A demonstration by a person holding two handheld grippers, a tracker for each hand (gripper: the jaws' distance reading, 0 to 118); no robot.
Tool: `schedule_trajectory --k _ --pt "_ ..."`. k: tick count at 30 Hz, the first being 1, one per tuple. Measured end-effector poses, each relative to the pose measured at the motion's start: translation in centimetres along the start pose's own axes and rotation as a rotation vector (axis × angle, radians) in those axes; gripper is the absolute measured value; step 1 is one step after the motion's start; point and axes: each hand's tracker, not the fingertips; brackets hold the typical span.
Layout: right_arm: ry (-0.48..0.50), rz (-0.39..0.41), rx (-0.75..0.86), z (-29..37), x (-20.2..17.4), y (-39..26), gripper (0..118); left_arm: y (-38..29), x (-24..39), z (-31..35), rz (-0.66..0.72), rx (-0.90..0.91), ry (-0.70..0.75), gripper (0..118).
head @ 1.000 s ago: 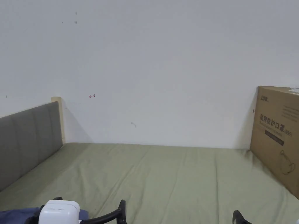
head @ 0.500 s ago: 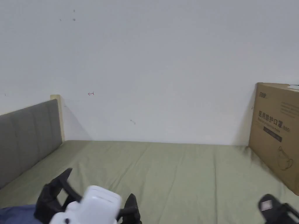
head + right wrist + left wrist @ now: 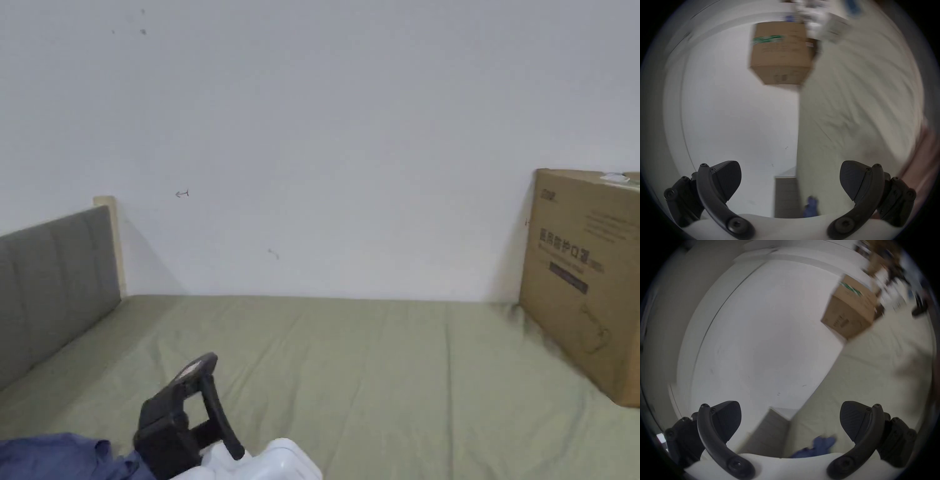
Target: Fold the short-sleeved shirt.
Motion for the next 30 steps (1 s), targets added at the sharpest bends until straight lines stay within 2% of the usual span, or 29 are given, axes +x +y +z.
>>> schedule_trajectory --k 1,2,3,5,7,9,11,13,15,18,20,21,22,23,24,25,26,27,29,30 --pt "0.007 0.172 0.004 0.0 -1.6 0.0 118 0.2 -0.9 0.1 0.12 0.011 0.008 118" --pt "0.002 0.39 0.022 0.1 -3.5 -0.3 118 -1.6 -1.1 -0.8 0.28 0.0 -0.012 118" --pt "-0.006 0.55 0.038 0.1 -4.9 -0.8 118 -2.4 -1.9 -1.3 0.428 -0.012 -0.03 118" --pt "-0.034 1.026 0.092 -0.2 -7.9 -3.1 118 -4.6 -4.4 -2.8 0.78 0.0 -0.065 118" --pt "-0.09 1.394 0.229 -0.2 -9.2 -5.5 118 -6.3 -5.5 -3.5 0.994 0.02 -0.094 118" --pt "-0.085 1.543 0.313 -0.1 -10.4 -6.8 118 -7.2 -5.9 -3.6 1.022 0.009 -0.031 118" --pt "-0.006 1.542 0.319 1.0 -11.6 -7.6 118 -6.4 -6.1 -2.4 0.979 -0.016 0.057 118" --pt "0.021 1.521 0.316 1.8 -11.7 -7.7 118 -7.1 -6.3 -1.5 0.981 0.008 0.068 118" --pt "0.013 1.507 0.304 1.8 -11.7 -8.4 118 -7.3 -6.6 -0.8 0.959 0.009 0.056 118" --pt "-0.055 1.397 0.239 1.6 -11.1 -8.1 118 -7.2 -6.0 0.1 0.934 -0.001 0.035 118" --pt "-0.09 1.319 0.256 1.8 -10.8 -7.8 118 -7.3 -6.0 0.8 0.914 0.007 0.037 115" --pt "-0.078 1.293 0.248 2.1 -10.8 -7.7 118 -7.2 -5.8 1.2 0.9 0.019 0.034 105" --pt "-0.066 1.276 0.199 2.2 -11.0 -7.5 118 -7.1 -5.6 1.6 0.88 0.027 0.041 78" --pt "-0.031 1.275 0.157 2.1 -11.0 -7.4 108 -7.1 -6.3 0.6 0.837 0.02 0.059 10" --pt "-0.018 1.297 0.141 2.3 -11.1 -7.4 67 -7.3 -6.4 0.7 0.818 -0.014 0.073 0" --pt "-0.018 1.345 0.187 2.5 -11.2 -7.7 0 -7.3 -6.3 0.7 0.833 -0.015 0.07 0" --pt "-0.149 1.422 0.179 2.1 -11.7 -7.9 0 -7.3 -6.2 0.7 0.873 -0.012 0.053 0" --pt "-0.126 1.39 0.266 2.6 -13.6 -7.6 0 -7.8 -5.8 0.6 0.943 -0.001 0.019 0" --pt "-0.024 1.286 0.136 2.9 -13.9 -6.7 0 -8.0 -5.4 0.3 0.958 -0.032 0.043 0" --pt "-0.059 1.294 0.157 3.0 -14.8 -6.7 0 -8.1 -5.2 0.1 0.948 -0.038 0.045 0"
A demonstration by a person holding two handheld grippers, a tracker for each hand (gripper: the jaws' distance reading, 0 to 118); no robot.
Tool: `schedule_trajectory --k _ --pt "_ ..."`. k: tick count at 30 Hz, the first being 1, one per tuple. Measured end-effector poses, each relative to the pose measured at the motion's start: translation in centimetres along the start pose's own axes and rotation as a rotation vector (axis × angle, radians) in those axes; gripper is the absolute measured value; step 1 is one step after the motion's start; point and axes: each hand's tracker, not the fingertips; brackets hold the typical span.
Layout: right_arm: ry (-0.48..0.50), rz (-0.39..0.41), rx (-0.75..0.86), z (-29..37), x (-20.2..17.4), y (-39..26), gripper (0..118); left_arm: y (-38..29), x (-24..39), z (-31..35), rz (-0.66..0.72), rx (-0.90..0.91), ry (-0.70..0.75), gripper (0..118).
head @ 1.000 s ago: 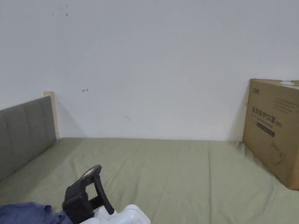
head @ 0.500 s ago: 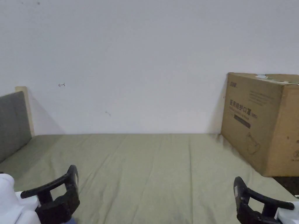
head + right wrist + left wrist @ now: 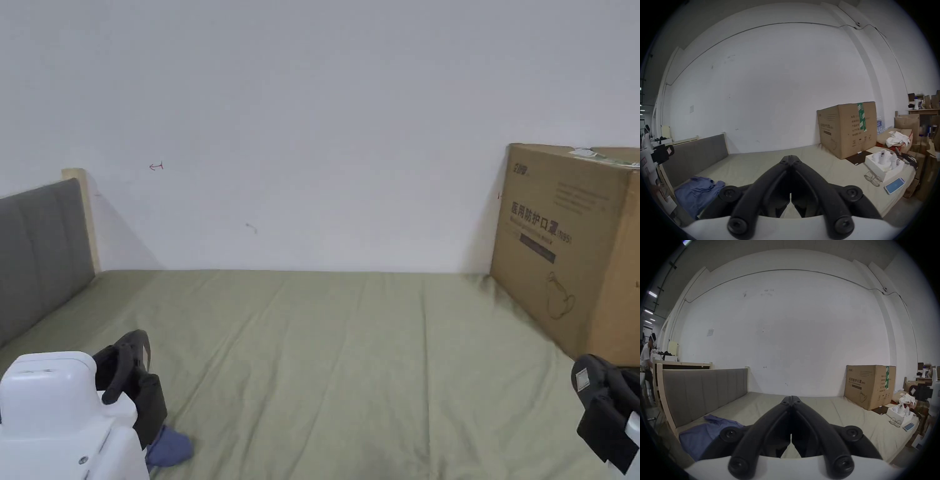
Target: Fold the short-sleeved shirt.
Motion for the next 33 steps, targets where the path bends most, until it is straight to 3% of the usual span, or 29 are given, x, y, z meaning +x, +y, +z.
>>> schedule_trajectory --k 4,9,12,18,20,22,30,33 --pt "-0.039 0.068 0.012 -0.3 0.8 -2.7 0 0.6 -2.6 -0.8 -0.035 -0.019 -0.032 0" --pt "0.004 0.046 -0.026 -1.9 -0.3 -3.6 0 0.7 -1.9 1.1 -0.046 -0.015 -0.007 0" --pt "0.104 0.059 -0.055 -3.8 -4.1 -4.2 0 1.9 -6.8 2.1 -0.029 -0.039 0.097 0" --pt "0.407 0.042 -0.093 -6.7 -14.8 -5.4 0 4.8 -15.2 10.6 -0.088 -0.007 0.417 0" --pt "0.501 0.028 -0.122 -6.9 -17.6 -5.9 0 5.0 -16.5 12.4 -0.059 -0.016 0.457 0" --pt "0.532 0.03 -0.141 -7.0 -19.0 -6.2 0 4.8 -17.0 13.4 -0.037 -0.027 0.459 0" --pt "0.546 0.073 -0.135 -7.4 -18.4 -5.0 0 5.6 -17.6 10.1 -0.014 -0.062 0.417 0" --pt "0.523 0.094 -0.144 -8.2 -17.0 -4.6 0 7.5 -21.1 4.0 0.066 -0.239 0.34 0"
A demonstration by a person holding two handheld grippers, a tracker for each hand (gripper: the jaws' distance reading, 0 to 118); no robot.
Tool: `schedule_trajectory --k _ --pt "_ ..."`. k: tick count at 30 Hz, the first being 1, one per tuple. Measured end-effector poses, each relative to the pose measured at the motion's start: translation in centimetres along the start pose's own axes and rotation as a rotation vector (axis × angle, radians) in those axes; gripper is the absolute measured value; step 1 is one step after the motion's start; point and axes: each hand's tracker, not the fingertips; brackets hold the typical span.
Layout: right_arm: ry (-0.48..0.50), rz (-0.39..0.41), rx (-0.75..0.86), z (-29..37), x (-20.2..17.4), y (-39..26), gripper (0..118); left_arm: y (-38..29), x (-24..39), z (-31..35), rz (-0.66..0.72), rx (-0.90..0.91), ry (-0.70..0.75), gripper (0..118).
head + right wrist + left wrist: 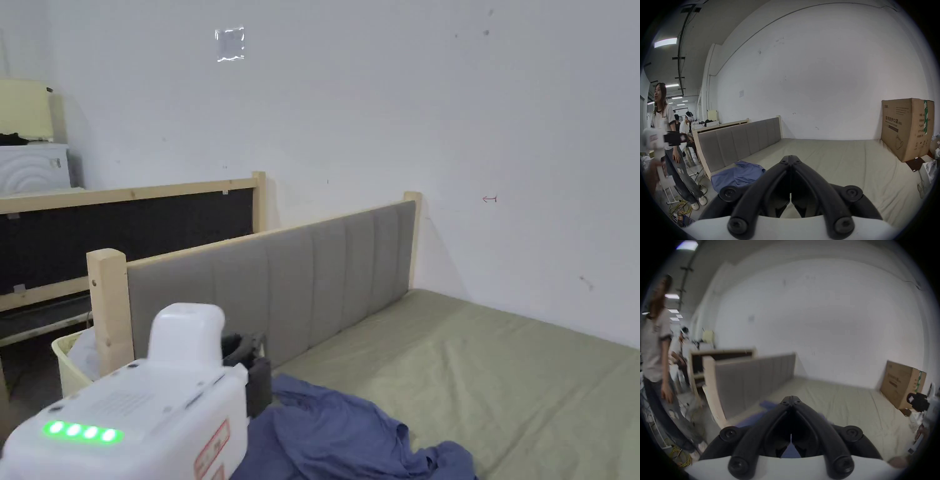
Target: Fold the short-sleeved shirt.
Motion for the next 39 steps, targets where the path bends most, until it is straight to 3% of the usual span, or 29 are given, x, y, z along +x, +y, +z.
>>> schedule_trajectory --k 2,5,9,10,11,19,21,24,27,28,29,30,31,32,36,39 --pt "-0.033 -0.016 -0.047 -0.4 1.4 -0.3 0 -0.1 -1.9 -7.1 0.048 -0.293 -0.07 0" --pt "-0.046 -0.049 -0.119 -1.2 2.9 -1.5 0 -3.3 -3.8 -16.8 0.138 -0.507 -0.128 2" --pt "-0.112 -0.025 -0.206 -2.6 4.8 -3.8 0 -9.8 -4.5 -26.4 0.12 -0.712 -0.085 45" --pt "-0.128 -0.027 -0.232 -3.0 5.3 -4.3 0 -11.4 -4.5 -28.7 0.105 -0.764 -0.089 82" --pt "-0.137 -0.034 -0.256 -3.4 5.8 -4.9 0 -12.8 -4.2 -30.6 0.092 -0.795 -0.088 104" --pt "-0.185 -0.052 -0.38 -6.2 7.9 -8.2 0 -20.1 -2.1 -39.2 -0.059 -0.936 -0.063 101" --pt "-0.183 -0.076 -0.408 -6.8 8.4 -8.9 0 -22.7 -2.0 -40.3 -0.054 -1.022 -0.043 110" --pt "-0.181 -0.088 -0.431 -7.3 8.6 -9.6 0 -23.6 -1.3 -39.6 -0.082 -0.911 -0.021 118" --pt "-0.178 -0.103 -0.433 -7.2 8.8 -9.8 0 -23.6 -1.0 -38.8 -0.081 -0.882 0.007 114" --pt "-0.177 -0.111 -0.433 -7.1 8.9 -9.8 0 -23.2 -0.7 -39.2 -0.1 -0.881 0.016 107" --pt "-0.175 -0.12 -0.433 -6.9 9.0 -9.8 0 -22.8 -0.6 -38.8 -0.109 -0.872 0.018 87" --pt "-0.174 -0.126 -0.433 -6.8 9.1 -9.7 0 -22.4 -0.5 -38.3 -0.104 -0.851 0.02 58" --pt "-0.175 -0.131 -0.433 -6.6 9.2 -9.5 0 -21.7 -0.4 -37.5 -0.093 -0.806 0.027 20" --pt "-0.177 -0.135 -0.433 -6.4 9.3 -9.3 0 -21.0 -0.1 -36.7 -0.091 -0.771 0.027 1" --pt "-0.186 -0.137 -0.416 -5.2 9.8 -8.1 0 -20.1 0.1 -34.4 -0.087 -0.789 -0.025 1" --pt "-0.196 -0.139 -0.388 -4.0 10.2 -6.8 0 -16.9 -0.1 -31.4 -0.139 -0.656 -0.02 1"
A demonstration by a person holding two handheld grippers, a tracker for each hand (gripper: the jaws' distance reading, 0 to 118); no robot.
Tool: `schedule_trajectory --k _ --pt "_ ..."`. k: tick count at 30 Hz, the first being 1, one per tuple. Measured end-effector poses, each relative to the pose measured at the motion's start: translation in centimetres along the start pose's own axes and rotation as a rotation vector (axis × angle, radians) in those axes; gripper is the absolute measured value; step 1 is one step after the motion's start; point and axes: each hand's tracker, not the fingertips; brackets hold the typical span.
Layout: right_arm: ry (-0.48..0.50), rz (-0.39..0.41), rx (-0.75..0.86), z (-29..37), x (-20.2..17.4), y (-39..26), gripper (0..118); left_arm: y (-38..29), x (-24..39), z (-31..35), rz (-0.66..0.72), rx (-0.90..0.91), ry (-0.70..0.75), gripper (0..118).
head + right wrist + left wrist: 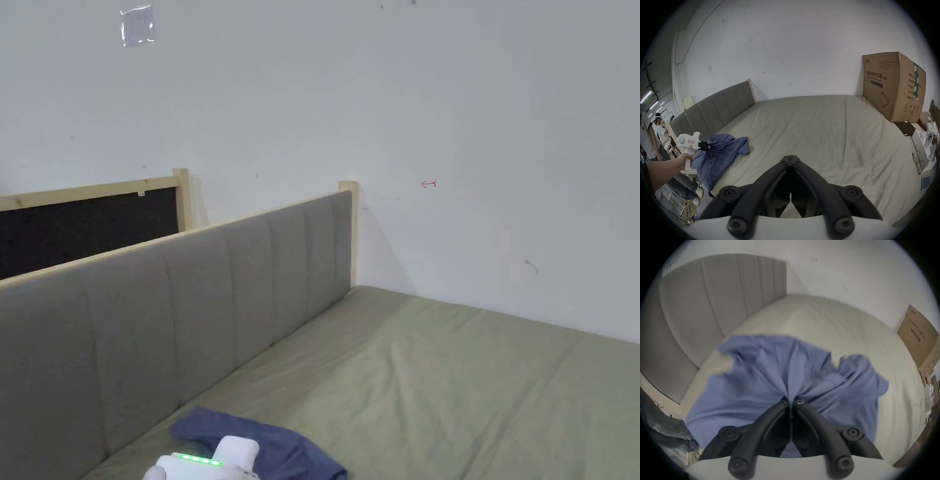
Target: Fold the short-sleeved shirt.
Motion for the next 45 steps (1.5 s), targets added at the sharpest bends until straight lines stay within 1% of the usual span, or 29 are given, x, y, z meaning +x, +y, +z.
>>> schedule_trajectory --k 2,4,6,9,12,14,18,21,25,27,28,30,31,34,38,40,41,42,43,44,45 --pt "-0.006 -0.007 0.024 1.2 0.3 0.6 0 2.1 -1.3 3.3 0.061 0.1 -0.035 1" --pt "-0.015 -0.016 0.048 2.2 0.6 1.0 0 3.5 -2.1 6.8 0.092 0.16 -0.055 1" --pt "-0.014 -0.037 0.069 3.1 1.0 1.3 0 5.3 -1.9 10.6 0.034 0.214 -0.041 1" --pt "-0.008 -0.06 0.101 4.6 1.3 1.6 0 7.4 -0.2 16.8 -0.061 0.303 -0.13 1" --pt "-0.009 -0.071 0.127 6.2 1.6 1.8 0 9.5 3.5 23.5 -0.135 0.43 -0.246 1" --pt "-0.012 -0.079 0.147 7.4 2.0 2.1 0 10.8 7.1 27.9 -0.178 0.516 -0.344 1" --pt "-0.023 -0.095 0.193 9.9 3.0 2.6 0 13.2 15.2 33.8 -0.306 0.585 -0.483 1" --pt "-0.043 -0.115 0.234 11.9 4.3 3.1 0 14.1 21.1 36.4 -0.342 0.619 -0.608 1" --pt "-0.079 -0.138 0.261 13.7 6.8 3.5 0 13.9 28.3 35.8 -0.368 0.591 -0.782 1" --pt "-0.098 -0.146 0.262 14.2 8.3 3.4 0 13.4 31.5 34.5 -0.358 0.537 -0.869 1" --pt "-0.111 -0.151 0.261 14.3 9.0 3.2 0 13.0 33.3 33.6 -0.358 0.503 -0.882 1" --pt "-0.135 -0.165 0.252 14.4 10.0 2.7 0 12.0 36.5 30.7 -0.397 0.434 -0.848 1" --pt "-0.146 -0.176 0.244 14.3 10.7 2.4 0 11.2 38.2 28.5 -0.409 0.372 -0.838 1" --pt "-0.177 -0.205 0.215 13.6 12.4 1.0 0 7.5 42.0 20.5 -0.392 0.12 -0.829 1" --pt "-0.187 -0.244 0.133 11.8 13.9 -1.3 0 0.4 44.6 8.8 -0.315 -0.24 -0.658 1" --pt "-0.193 -0.255 0.077 10.6 14.3 -2.5 0 -2.8 44.3 5.0 -0.27 -0.353 -0.587 1" --pt "-0.202 -0.261 0.041 10.0 14.5 -3.1 0 -4.0 43.8 3.7 -0.241 -0.385 -0.574 3" --pt "-0.204 -0.268 0.011 9.4 14.6 -3.5 0 -4.8 43.3 3.0 -0.207 -0.407 -0.585 16" --pt "-0.196 -0.279 -0.011 9.0 14.8 -4.0 0 -5.2 42.7 2.5 -0.168 -0.437 -0.598 46" --pt "-0.188 -0.285 -0.009 8.7 14.9 -4.3 0 -5.3 42.2 2.3 -0.15 -0.437 -0.604 90" --pt "-0.185 -0.286 -0.01 8.6 15.0 -4.5 0 -5.3 41.4 2.9 -0.127 -0.439 -0.622 99"
